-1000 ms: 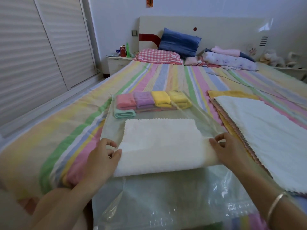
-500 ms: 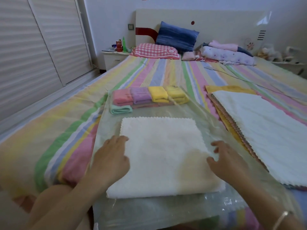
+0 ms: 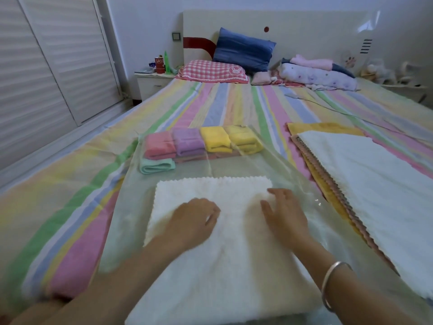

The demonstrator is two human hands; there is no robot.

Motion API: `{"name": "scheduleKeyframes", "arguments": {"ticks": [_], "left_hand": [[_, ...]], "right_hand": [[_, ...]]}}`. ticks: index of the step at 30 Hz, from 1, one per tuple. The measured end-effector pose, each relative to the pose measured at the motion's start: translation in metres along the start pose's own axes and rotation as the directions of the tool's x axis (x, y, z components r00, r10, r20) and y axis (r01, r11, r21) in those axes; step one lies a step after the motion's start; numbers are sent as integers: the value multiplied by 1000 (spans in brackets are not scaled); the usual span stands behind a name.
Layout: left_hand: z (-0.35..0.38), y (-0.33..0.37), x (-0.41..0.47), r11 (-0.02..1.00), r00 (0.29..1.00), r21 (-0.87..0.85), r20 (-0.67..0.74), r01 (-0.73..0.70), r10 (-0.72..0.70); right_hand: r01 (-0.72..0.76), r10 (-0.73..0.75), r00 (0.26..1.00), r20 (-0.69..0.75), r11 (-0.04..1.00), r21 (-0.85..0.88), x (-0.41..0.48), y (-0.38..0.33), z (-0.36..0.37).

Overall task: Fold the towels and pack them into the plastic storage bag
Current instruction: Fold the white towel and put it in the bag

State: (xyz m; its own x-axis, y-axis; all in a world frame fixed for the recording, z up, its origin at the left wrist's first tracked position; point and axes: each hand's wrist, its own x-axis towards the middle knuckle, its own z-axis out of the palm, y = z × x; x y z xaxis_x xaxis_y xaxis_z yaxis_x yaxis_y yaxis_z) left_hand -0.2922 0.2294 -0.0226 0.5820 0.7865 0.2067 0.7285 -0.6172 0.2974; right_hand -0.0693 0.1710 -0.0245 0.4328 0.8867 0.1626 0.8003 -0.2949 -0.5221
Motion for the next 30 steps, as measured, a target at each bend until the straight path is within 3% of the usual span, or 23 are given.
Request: {"name": "scheduleKeyframes", "arguments": {"ticks": [3,5,8,11,14,17,20,23,25,27,30], "left_hand": [[-15,-26,42,994,988,50,-124,101,-94],[-20,-51,62,971,986,174,-40,165,-160],[-31,-81,79,956,956,168,132,240,-263],[-47,-92,89,957,923,137,257,257,-285],[-62,-96,94,959,885,159,374,234,-278],[-64,-101,95,962,909,149,321,228,-265],[-61,-106,93,966,947,114,201,232,-252],[-65,-111,86,962,944,12,188,273,-270],[-74,-115,78,952,909,57,287,300,-303],[-83,-122,71,941,877,170,345,292,-335],[-90,-126,65,954,941,147,183,261,-285]], "right_hand": [[-254,243,967,77,944,210,41,-2,-3],[-376,333,925,185,878,297,61,-6,-6],[-440,344,888,305,829,345,79,-12,-9],[-361,269,909,318,890,278,94,-11,-4],[-232,188,955,228,955,184,101,-9,-1],[-152,141,986,91,980,131,104,-9,2],[-164,160,986,40,969,185,108,-15,7],[-222,190,975,118,889,401,112,-20,7],[-226,147,970,196,845,485,110,-20,1],[-171,63,968,244,876,451,107,-18,-5],[-26,-16,990,142,956,293,101,-19,-19]]}}
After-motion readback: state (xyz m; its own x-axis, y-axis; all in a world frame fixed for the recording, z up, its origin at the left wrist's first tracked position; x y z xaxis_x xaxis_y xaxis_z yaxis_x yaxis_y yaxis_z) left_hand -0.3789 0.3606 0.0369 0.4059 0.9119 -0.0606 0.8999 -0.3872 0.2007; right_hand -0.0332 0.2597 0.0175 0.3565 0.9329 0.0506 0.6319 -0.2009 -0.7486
